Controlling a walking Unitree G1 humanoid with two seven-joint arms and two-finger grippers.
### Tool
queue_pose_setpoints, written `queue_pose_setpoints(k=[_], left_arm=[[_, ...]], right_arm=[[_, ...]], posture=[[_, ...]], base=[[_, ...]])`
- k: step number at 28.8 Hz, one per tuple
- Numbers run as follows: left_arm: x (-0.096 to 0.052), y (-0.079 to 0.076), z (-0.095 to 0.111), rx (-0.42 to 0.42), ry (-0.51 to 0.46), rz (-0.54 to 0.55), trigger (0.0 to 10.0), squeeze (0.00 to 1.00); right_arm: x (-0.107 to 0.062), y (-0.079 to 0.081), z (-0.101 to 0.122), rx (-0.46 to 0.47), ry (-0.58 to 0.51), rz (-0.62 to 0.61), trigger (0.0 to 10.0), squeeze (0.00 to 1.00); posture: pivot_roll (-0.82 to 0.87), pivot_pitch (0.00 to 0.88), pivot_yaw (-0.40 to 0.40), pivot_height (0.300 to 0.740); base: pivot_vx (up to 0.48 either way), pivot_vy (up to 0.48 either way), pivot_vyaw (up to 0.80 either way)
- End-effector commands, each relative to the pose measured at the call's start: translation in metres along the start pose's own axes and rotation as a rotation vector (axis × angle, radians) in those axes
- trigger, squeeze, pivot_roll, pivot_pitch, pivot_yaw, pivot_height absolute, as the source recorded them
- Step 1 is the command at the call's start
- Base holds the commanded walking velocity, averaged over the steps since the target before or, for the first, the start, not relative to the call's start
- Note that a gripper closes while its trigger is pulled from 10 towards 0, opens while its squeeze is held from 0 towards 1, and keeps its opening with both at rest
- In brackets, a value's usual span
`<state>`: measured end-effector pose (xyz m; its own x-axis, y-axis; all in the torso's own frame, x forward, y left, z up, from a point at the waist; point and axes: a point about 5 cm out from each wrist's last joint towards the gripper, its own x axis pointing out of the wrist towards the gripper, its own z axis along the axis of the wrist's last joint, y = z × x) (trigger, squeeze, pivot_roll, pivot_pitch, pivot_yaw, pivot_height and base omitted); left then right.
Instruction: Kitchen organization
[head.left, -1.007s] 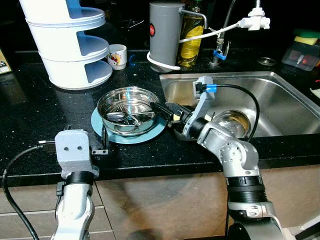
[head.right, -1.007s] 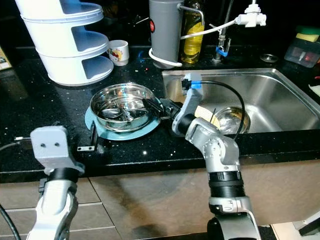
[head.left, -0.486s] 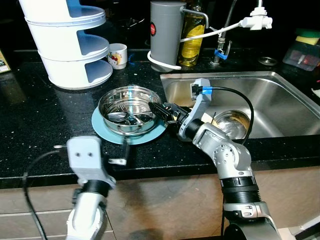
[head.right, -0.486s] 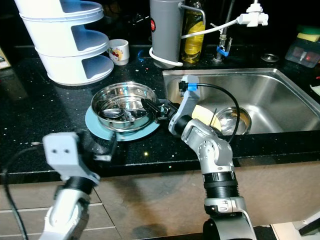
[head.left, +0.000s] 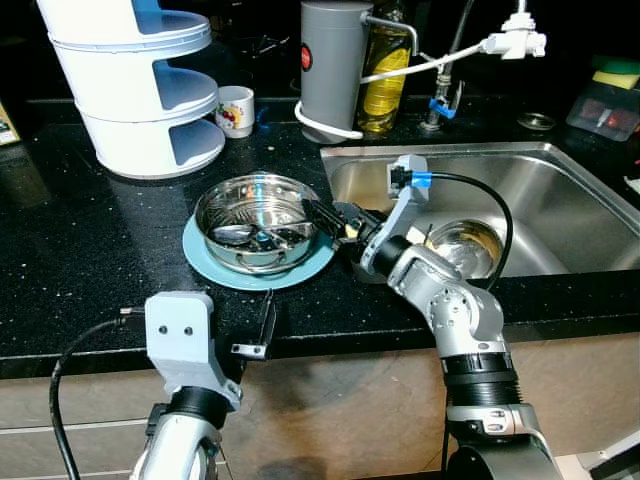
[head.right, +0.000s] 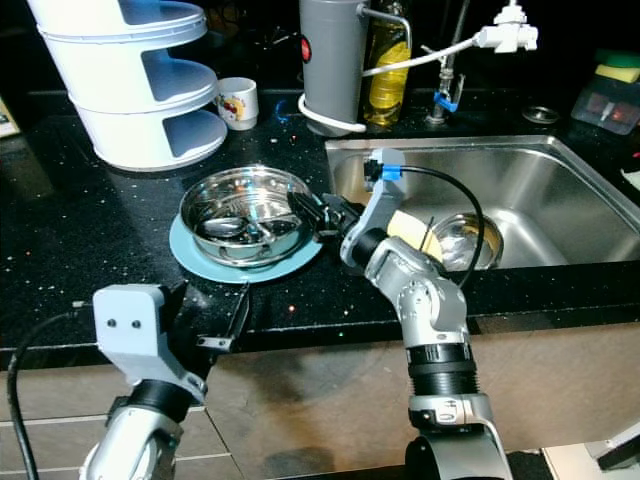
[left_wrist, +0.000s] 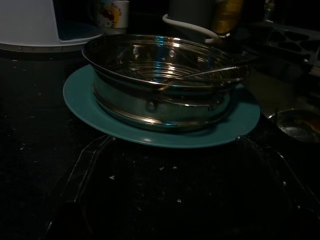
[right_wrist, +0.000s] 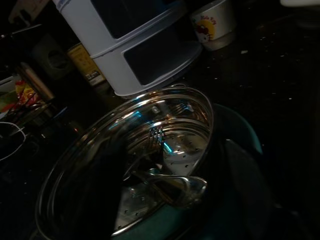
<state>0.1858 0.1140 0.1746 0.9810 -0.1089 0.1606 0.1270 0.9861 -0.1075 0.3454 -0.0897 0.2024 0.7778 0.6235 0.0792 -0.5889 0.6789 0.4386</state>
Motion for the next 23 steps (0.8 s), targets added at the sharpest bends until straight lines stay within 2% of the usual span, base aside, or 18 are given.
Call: queue_pose_setpoints(k=[1, 2, 23], left_arm=[[-0.0006, -0.0014, 0.0001, 0.015, 0.012, -0.005, 10.0, 0.0], [-0.0009, -0.0014, 0.0, 0.015, 0.016, -0.002, 10.0, 0.0], [-0.0004, 0.0017, -0.0081, -0.008, 0.066, 0.018, 10.0, 0.0]], right_arm=[[0.0011, 0.0005, -0.0015, 0.015, -0.004, 0.009, 0.5, 0.0], [0.001, 0.0015, -0.0022, 0.016, -0.004, 0.016, 0.0, 0.0], [0.0002, 0.0029, 0.0052, 0.03, -0.044, 0.03, 0.0, 0.0]], posture=[[0.08, 0.0, -0.045, 0.74], [0.08, 0.0, -0.045, 0.74], [0.07, 0.0, -0.042, 0.74]], base=[[0.0, 0.0, 0.0], [0.0, 0.0, 0.0], [0.0, 0.0, 0.0]])
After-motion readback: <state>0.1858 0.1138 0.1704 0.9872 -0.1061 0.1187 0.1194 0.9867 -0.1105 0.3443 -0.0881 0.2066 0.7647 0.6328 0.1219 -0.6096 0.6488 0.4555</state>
